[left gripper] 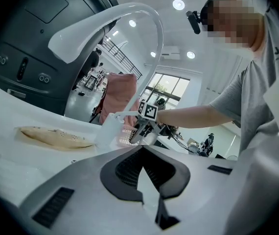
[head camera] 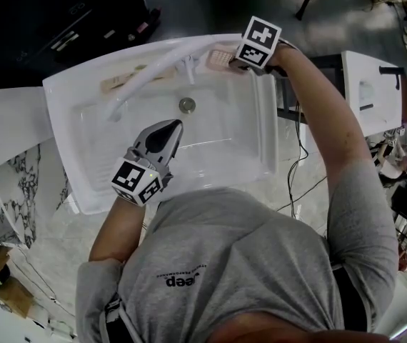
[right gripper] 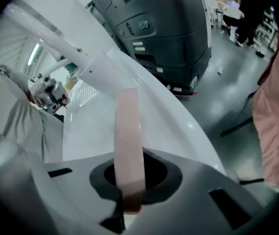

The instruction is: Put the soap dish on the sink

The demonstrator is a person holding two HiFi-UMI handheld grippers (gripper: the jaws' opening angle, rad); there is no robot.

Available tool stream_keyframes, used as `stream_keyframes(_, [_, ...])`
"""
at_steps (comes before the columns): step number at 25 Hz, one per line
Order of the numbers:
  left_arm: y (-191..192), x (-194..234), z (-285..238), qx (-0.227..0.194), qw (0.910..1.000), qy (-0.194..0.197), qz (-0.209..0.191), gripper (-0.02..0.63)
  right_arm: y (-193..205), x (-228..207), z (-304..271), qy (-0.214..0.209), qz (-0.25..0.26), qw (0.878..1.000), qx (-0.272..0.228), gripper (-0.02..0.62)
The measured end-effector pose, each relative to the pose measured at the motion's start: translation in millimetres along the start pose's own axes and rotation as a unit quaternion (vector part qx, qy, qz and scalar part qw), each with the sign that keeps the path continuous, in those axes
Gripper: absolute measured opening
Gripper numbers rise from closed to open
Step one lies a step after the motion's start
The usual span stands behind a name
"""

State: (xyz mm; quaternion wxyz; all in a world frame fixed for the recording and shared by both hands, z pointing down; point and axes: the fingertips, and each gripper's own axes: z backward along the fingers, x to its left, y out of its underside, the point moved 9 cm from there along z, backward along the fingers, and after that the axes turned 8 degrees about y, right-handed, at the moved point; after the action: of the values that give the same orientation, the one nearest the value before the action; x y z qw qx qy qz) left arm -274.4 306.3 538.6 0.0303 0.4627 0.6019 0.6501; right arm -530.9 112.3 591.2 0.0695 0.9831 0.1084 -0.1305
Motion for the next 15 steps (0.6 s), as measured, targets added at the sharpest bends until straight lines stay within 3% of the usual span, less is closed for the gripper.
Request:
stream_keyframes(3, [1.3,-0.1,-0.6,0.0,1.0,0.001,0.001,0.004,-5.5,-4.4,0.6,0.054,0.037,0.998,0.015,0.109])
stream_keyframes(9, [0.3,2.1,0.0,-0.002,1.0,0.0,0.004,0.003,-10.7,-2.6,16.2,0.099,0.045,0.993,-0.036,0.123])
stream_keyframes(15, [2.7,2.0,-1.1,-0.001,1.0,0.002,0.005,0.003,-5.0,-0.5,24.9,0.203,0.095,0.972,-0.067,0.126])
